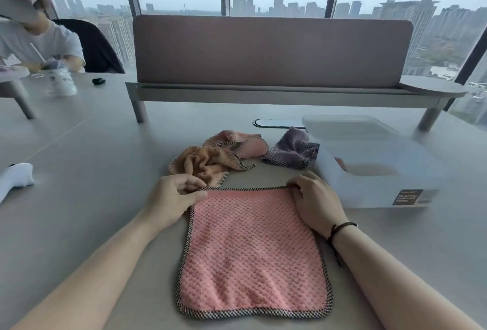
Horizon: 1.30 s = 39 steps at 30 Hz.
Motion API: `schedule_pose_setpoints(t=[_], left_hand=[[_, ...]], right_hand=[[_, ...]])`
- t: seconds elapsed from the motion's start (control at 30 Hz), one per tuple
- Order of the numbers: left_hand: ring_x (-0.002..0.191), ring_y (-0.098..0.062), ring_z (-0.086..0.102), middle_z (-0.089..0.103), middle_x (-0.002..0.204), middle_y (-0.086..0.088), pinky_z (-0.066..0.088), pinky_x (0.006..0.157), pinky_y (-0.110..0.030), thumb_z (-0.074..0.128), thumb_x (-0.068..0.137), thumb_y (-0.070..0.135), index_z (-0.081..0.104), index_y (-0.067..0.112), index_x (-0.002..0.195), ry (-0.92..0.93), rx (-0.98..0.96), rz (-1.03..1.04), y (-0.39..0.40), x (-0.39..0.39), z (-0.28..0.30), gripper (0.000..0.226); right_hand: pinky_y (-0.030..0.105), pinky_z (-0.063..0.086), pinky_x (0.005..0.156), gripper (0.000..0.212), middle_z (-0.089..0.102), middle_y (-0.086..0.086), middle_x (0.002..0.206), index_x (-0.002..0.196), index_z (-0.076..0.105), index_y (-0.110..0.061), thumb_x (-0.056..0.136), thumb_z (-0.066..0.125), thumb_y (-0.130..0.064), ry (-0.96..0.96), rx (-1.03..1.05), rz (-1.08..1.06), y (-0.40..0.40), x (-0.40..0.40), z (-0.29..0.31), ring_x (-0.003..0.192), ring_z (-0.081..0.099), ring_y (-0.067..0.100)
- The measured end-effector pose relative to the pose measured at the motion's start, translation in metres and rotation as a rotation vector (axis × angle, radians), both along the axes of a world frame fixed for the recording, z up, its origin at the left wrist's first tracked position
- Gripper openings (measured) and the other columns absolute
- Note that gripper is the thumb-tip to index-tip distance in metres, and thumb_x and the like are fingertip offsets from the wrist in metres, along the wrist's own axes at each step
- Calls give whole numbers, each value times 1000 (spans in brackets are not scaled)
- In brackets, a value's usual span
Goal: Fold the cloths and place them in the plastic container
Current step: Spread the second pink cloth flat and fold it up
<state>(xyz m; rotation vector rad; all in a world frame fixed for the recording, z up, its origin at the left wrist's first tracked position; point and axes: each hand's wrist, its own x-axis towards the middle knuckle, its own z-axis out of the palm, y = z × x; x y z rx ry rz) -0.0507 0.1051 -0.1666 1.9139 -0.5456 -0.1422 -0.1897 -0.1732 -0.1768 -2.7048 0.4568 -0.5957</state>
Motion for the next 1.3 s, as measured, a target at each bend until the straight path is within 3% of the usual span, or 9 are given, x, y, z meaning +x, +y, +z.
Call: schedule_pose_setpoints(t=[0.17, 0.3, 0.4, 0.47, 0.57, 0.73, 0.83, 1.03, 1.3], left_hand=[[35, -9, 48, 77, 76, 0, 38, 36, -17, 78, 79, 0, 74, 14, 84, 70, -136, 38, 5, 1, 2, 15], [52, -16, 67, 73, 74, -7, 54, 47, -20, 73, 80, -11, 72, 8, 88, 153, -229, -15, 9, -7, 7, 21], [61, -18, 71, 70, 79, -10, 57, 55, -20, 73, 77, -13, 72, 7, 91, 176, -263, -76, 17, -14, 6, 25], [68, -21, 70, 72, 81, -15, 59, 63, -22, 81, 74, 1, 74, 8, 91, 210, -283, -129, 23, -20, 7, 20], [70, -19, 71, 75, 82, -17, 60, 65, -23, 93, 57, 41, 76, 8, 88, 253, -291, -163, 31, -29, 6, 48], [64, -15, 66, 74, 75, -11, 54, 51, -20, 82, 67, 7, 73, 4, 85, 142, -143, -111, 32, -40, 4, 20], [64, -13, 66, 74, 76, -12, 51, 48, -20, 82, 72, -2, 73, 4, 84, 106, -83, -85, 31, -41, 2, 17], [65, -9, 65, 74, 74, -7, 49, 49, -14, 83, 72, -4, 74, 8, 81, 33, -20, -87, 30, -39, -3, 18], [62, -10, 64, 74, 73, -6, 49, 49, -15, 84, 72, -2, 75, 17, 76, -47, 3, -83, 30, -36, -9, 22]], right_hand=[[36, 53, 75, 15, 65, -2, 101, 100, 71, -19, 92, 59, -14, -99, -53, 104, -3, 3, 2, 88, 64, 24], [11, 43, 70, 19, 63, -7, 90, 90, 74, -21, 84, 68, -4, -243, 145, 101, -1, -9, 6, 74, 59, 7], [14, 44, 67, 20, 63, -8, 87, 86, 74, -22, 80, 74, -3, -246, 143, 122, 7, -29, 6, 68, 58, 5], [18, 47, 69, 21, 63, -9, 88, 86, 75, -21, 77, 75, -2, -234, 113, 155, 13, -44, 5, 69, 60, 9], [21, 49, 72, 22, 63, -12, 90, 88, 75, -23, 76, 74, -4, -187, 105, 206, 19, -65, 4, 74, 62, 9], [19, 49, 73, 9, 57, -16, 91, 91, 73, -28, 82, 76, -29, -116, 114, 263, 21, -77, 3, 76, 60, 5], [15, 46, 75, 19, 58, -14, 90, 92, 74, -28, 86, 68, -46, -100, 126, 259, 20, -76, 3, 79, 60, 6], [30, 50, 71, 15, 58, -8, 85, 84, 75, -21, 92, 67, -30, -131, 93, 256, 17, -73, -2, 72, 57, 9], [19, 47, 69, 7, 60, -11, 85, 85, 78, -29, 81, 79, -23, -134, 147, 247, 16, -73, -1, 73, 59, 8]])
